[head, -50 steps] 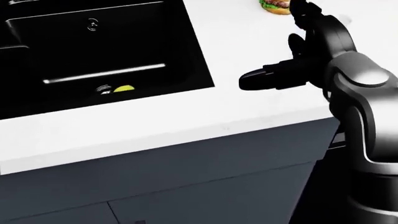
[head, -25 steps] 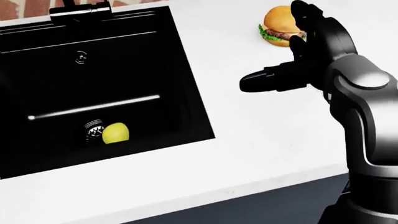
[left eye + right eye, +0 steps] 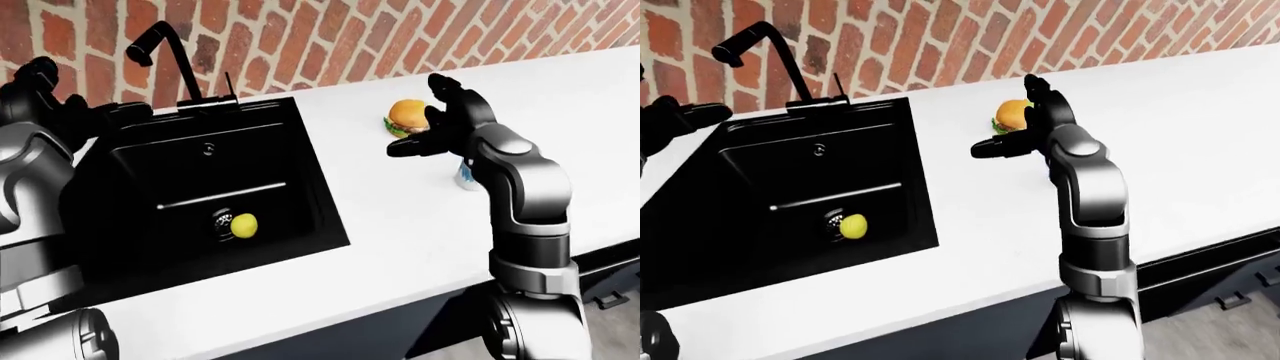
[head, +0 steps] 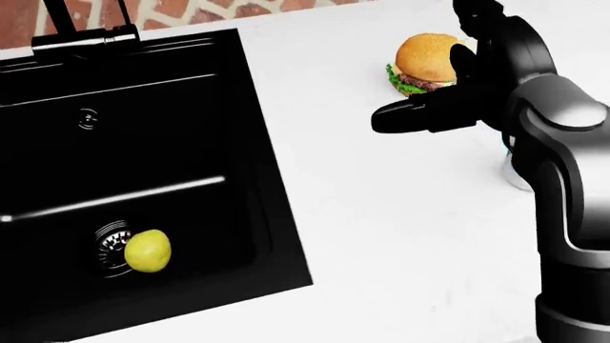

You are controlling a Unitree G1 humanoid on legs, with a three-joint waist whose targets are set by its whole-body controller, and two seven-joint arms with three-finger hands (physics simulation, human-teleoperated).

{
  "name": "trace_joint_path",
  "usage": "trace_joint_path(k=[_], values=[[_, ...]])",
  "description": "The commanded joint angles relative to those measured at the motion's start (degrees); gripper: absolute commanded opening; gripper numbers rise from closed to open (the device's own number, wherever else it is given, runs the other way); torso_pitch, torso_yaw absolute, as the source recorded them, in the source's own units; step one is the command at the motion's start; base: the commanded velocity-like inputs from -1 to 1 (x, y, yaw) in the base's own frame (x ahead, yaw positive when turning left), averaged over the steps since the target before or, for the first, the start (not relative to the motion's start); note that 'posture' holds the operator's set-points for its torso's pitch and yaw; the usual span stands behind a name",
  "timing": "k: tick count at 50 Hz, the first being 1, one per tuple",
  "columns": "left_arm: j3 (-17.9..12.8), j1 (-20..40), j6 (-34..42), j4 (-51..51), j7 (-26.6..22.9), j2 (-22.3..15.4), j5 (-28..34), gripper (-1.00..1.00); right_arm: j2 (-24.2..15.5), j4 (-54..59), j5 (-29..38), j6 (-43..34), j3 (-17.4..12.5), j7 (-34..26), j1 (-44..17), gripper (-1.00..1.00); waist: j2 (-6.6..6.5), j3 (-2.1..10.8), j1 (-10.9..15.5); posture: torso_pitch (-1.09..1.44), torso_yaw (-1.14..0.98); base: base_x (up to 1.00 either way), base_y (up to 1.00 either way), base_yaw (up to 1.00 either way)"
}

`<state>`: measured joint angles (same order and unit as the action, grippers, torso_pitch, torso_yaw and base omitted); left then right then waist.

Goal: Turn the sink spout to the right.

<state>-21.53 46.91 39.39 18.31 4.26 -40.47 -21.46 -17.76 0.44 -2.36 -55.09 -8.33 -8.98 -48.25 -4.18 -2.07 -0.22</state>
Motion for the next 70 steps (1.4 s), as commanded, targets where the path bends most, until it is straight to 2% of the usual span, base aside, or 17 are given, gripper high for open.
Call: trace_joint_path(k=[1,8,11,12,13,14,16,20,22,23,24,26,27,28,34,56,70], values=[[-0.1,1.6,-1.3,-1.7,0.0,-1.0,-0.5,1.0,-1.0,-1.6,0.0,1.7,-0.9,0.0,-2.0,1.0,-1.8,1.58,-0.7,0.0,0.0,0.17,0.0,0.0],[-0.5,1.2,-1.5,-1.4,0.3,-1.7,-1.3,1.0,-0.9,-1.4,0.0,1.8,-0.7,0.1,-2.1,1.0,2.21,1.09,0.4,0.0,0.0,0.17,0.0,0.0],[-0.3,1.0,-2.0,-1.1,0.4,-1.7,-1.3,1.0,-0.9,-1.6,0.1,1.7,-0.7,0.1,-2.0,1.0,6.02,1.78,0.9,0.0,0.0,0.17,0.0,0.0],[-0.4,1.0,-2.3,-0.7,0.4,-1.8,-1.3,1.0,-0.9,-1.5,0.1,1.8,-0.7,0.1,-1.9,1.0,6.36,2.41,1.3,0.0,0.0,0.17,0.0,0.0],[-0.5,1.0,-2.3,-0.6,0.4,-1.9,-1.4,1.0,-0.9,-1.6,0.1,1.7,-0.7,0.1,-1.9,1.0,5.33,1.71,0.5,0.0,0.0,0.18,0.0,0.0],[-0.5,1.0,-2.2,-0.6,0.4,-2.0,-1.5,1.0,-0.9,-1.6,0.1,1.7,-0.7,0.0,-1.9,1.0,6.16,1.33,0.7,0.0,0.0,0.17,0.0,0.0],[-0.4,1.0,-2.7,-0.3,0.6,-2.2,-1.3,1.0,-0.9,-1.6,0.1,1.6,-0.7,0.0,-2.1,1.0,6.16,3.21,-0.2,0.0,0.0,0.18,0.0,0.0],[-0.1,0.7,-2.7,-0.8,0.2,-2.0,-0.8,1.0,-0.9,-1.8,0.2,1.3,-0.6,0.0,-2.2,1.0,4.6,3.4,-0.4,0.0,0.0,0.17,0.0,0.0],[-0.3,0.9,-2.6,-0.8,0.2,-2.2,-0.8,1.0,-1.0,-2.6,0.0,1.0,-0.9,-0.2,-2.1,1.0,3.44,2.98,-0.5,0.0,0.0,0.18,0.0,0.0],[-0.5,0.8,-2.6,-0.9,0.1,-2.3,-0.9,1.0,-0.8,-3.2,-0.5,0.8,-1.2,-0.4,-2.0,1.0,2.82,1.7,-0.9,0.0,0.0,0.0,0.0,0.0],[-0.4,0.5,-2.9,-1.4,0.0,-2.3,-0.8,1.0,-0.9,-3.4,-0.6,0.6,-1.1,-0.3,-2.0,1.0,2.36,1.53,-1.2,0.0,0.0,0.0,0.0,0.0],[-0.6,0.0,-3.2,-2.5,-0.9,-2.1,-1.3,1.0,-1.0,-3.1,-0.7,0.8,-1.1,-0.3,-1.9,1.0,-0.49,1.03,-1.7,0.0,0.0,0.0,0.0,0.0],[-0.2,-0.3,-3.7,-2.7,-0.6,-2.2,-0.5,1.0,-1.0,-3.1,-0.8,0.8,-1.1,-0.3,-2.0,1.0,1.37,0.5,-1.5,0.0,0.0,0.0,0.0,0.0],[-0.7,-0.9,-3.4,-4.0,-2.1,-2.2,-1.5,1.0,-1.1,-3.0,-0.8,0.8,-1.1,-0.3,-2.2,1.0,1.01,0.82,-1.5,0.0,0.0,0.0,0.0,0.0],[-1.2,-1.6,-3.6,-5.4,-1.9,-2.5,-1.6,1.0,-1.4,-2.8,-0.8,0.8,-1.1,-0.3,-2.3,1.0,1.94,0.76,-0.6,0.0,0.0,0.0,0.0,0.0],[-1.3,-1.4,-4.5,-0.8,-3.6,-3.8,-2.5,1.0,-1.8,-4.5,-0.7,-1.0,-1.3,-0.3,-2.6,1.0,1.93,1.53,0.2,-0.01,0.0,0.0,0.0,0.0],[-1.1,-1.5,-4.5,-0.3,-3.8,-3.4,-1.9,1.0,-1.5,-4.3,-0.6,-0.7,-1.0,-0.2,-2.4,1.0,2.06,3.91,0.1,-0.08,0.0,0.0,0.0,0.0]])
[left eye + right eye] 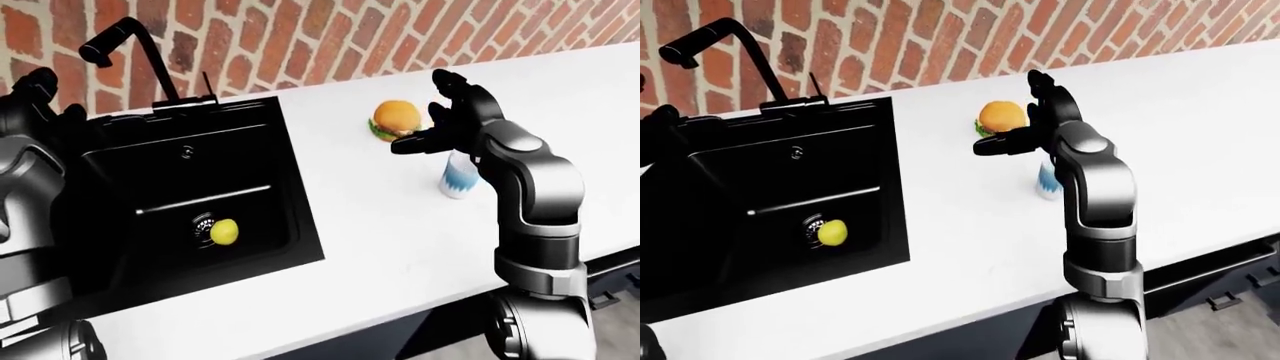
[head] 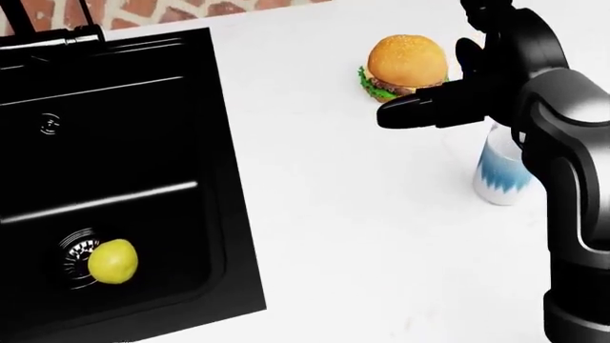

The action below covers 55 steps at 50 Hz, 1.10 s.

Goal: Turn the sink spout to the right.

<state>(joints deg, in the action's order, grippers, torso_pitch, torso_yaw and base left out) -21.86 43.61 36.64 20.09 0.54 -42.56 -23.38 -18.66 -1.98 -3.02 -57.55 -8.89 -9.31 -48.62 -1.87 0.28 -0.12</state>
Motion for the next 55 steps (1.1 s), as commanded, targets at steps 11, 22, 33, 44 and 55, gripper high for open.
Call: trace_joint_path(k=[11,22,33,44,55], values=[[-0.7,2.0,-2.0,-2.3,0.1,-0.7,0.3,1.0,-0.6,-1.5,0.0,2.2,-0.5,0.1,-2.0,1.0,-0.14,4.29,-0.1,-0.14,0.0,0.0,0.0,0.0],[-0.3,2.7,-1.7,-1.4,-0.3,-0.9,0.9,1.0,-0.8,-1.8,0.0,1.5,-0.5,0.0,-2.6,1.0,-0.2,5.22,-0.1,-0.15,0.0,0.0,0.0,0.0],[4.7,9.3,-8.7,11.9,-0.2,2.2,8.1,1.0,-0.9,-2.8,0.1,0.5,-0.5,-0.1,-2.8,1.0,0.01,6.36,0.0,-0.17,0.0,0.0,0.0,0.0],[6.1,20.0,-18.4,32.7,-0.5,2.4,12.1,1.0,-0.7,-3.7,0.0,0.5,-0.6,-0.1,-2.2,1.0,0.64,7.02,0.0,-0.17,0.0,0.0,0.0,0.0],[6.8,24.6,-24.6,46.4,0.8,1.4,13.6,1.0,-0.6,-3.7,0.1,0.1,-0.3,0.0,-2.8,1.0,0.46,7.26,-0.1,-0.17,0.0,0.0,0.0,0.0]])
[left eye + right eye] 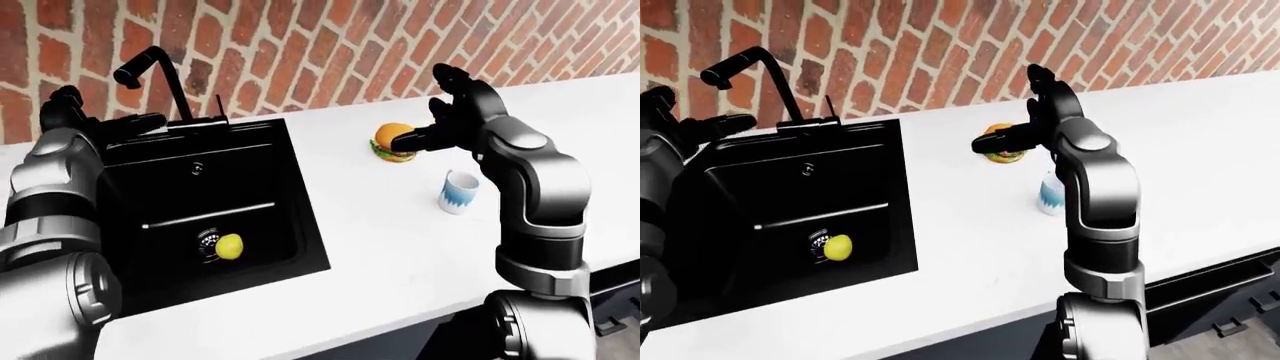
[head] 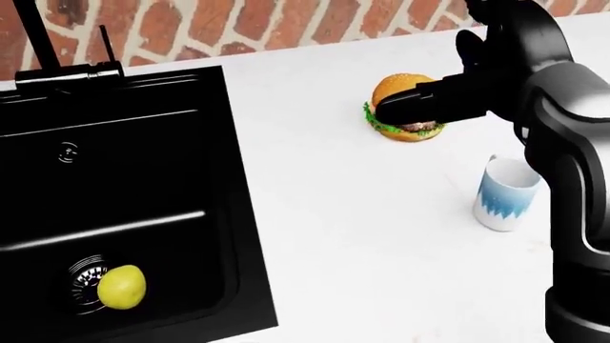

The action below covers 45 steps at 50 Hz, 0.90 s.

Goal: Turn the sink spout to the right.

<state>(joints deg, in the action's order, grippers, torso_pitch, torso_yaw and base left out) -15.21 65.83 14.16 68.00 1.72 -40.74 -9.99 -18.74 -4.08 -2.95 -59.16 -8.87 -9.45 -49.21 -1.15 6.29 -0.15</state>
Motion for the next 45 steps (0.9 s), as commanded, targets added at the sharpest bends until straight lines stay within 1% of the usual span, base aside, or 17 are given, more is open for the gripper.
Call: trace_joint_path(k=[1,5,9,16,25,33,45], values=[[0.2,2.5,-2.3,-1.0,-0.4,-0.3,0.3,1.0,-0.5,-1.6,0.1,1.7,-0.3,0.1,-2.3,1.0,-0.26,1.26,-0.1,-0.17,0.0,0.0,0.0,0.0],[0.5,4.3,-0.7,2.2,-2.1,1.2,0.8,1.0,-0.3,-1.1,0.2,2.1,-0.1,0.2,-2.4,1.0,-0.23,1.37,0.0,-0.17,0.0,0.0,0.0,0.0],[0.5,6.0,0.9,4.2,-2.1,2.3,1.6,1.0,-0.3,-1.1,0.2,2.0,-0.2,0.1,-2.5,1.0,-0.09,1.45,0.1,-0.17,0.0,0.0,0.0,0.0],[-0.4,6.2,2.0,5.5,-1.5,3.9,1.8,1.0,-0.7,-1.2,0.1,1.8,-0.5,-0.1,-2.6,1.0,0.01,1.41,0.0,-0.17,0.0,0.0,0.0,0.0],[-0.1,7.4,2.4,5.6,-0.5,4.1,3.1,1.0,-1.0,-1.6,0.1,1.0,-0.5,-0.2,-3.0,1.0,0.1,1.4,-0.2,-0.17,0.0,0.0,0.0,0.0],[0.1,9.8,3.4,5.4,0.4,3.5,4.3,1.0,-1.0,-2.2,0.2,0.8,-0.5,-0.2,-2.6,1.0,0.22,1.33,-0.1,-0.17,0.0,0.0,0.0,0.0],[-0.1,11.1,4.2,5.2,0.6,2.4,5.1,1.0,-1.0,-2.3,0.1,0.9,-0.7,-0.1,-2.4,1.0,0.06,1.32,-0.1,-0.17,0.0,0.0,0.0,0.0]])
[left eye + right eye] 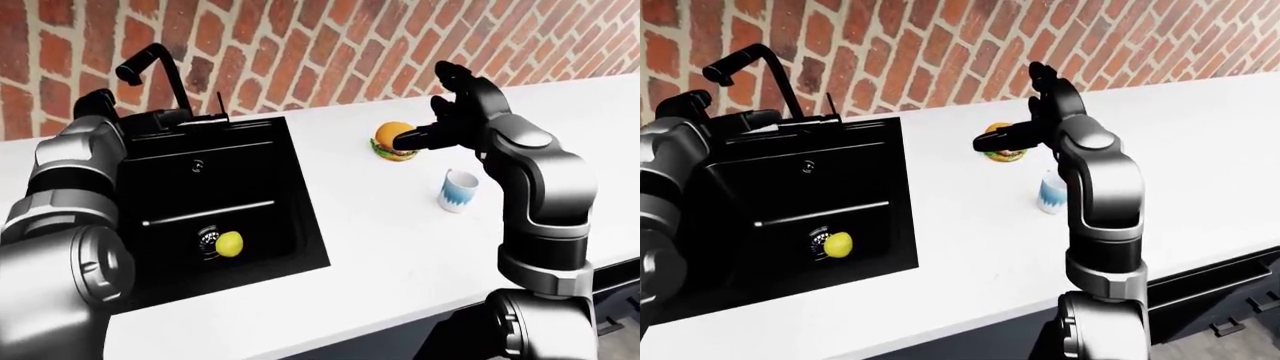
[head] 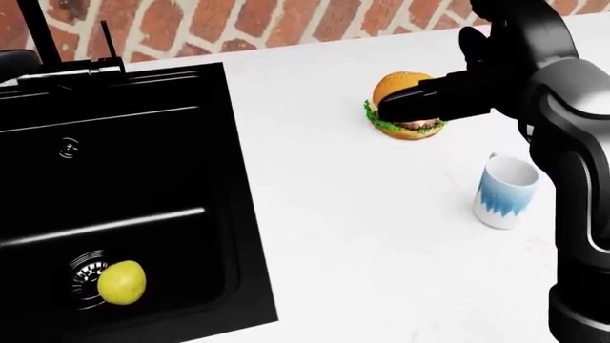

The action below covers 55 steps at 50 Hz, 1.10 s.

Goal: Turn the sink spout to the right.

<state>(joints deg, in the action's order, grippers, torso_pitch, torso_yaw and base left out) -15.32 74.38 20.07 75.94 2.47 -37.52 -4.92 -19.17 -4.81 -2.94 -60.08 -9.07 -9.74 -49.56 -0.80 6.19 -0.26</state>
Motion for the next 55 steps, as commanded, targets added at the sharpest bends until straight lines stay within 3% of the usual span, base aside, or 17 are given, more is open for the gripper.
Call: trace_joint_path(k=[1,55], values=[[0.1,2.7,-1.6,-2.8,-0.2,-0.9,0.2,1.0,-0.5,-1.3,0.1,2.0,-0.4,0.2,-2.1,1.0,-0.28,1.4,0.0,-0.17,0.0,0.0,0.0,0.0],[1.6,7.8,0.6,-4.5,-0.7,1.8,1.2,1.0,-0.5,-2.0,-0.1,1.6,-0.5,0.2,-2.1,1.0,0.17,0.94,0.2,-0.17,0.0,0.0,0.0,0.0]])
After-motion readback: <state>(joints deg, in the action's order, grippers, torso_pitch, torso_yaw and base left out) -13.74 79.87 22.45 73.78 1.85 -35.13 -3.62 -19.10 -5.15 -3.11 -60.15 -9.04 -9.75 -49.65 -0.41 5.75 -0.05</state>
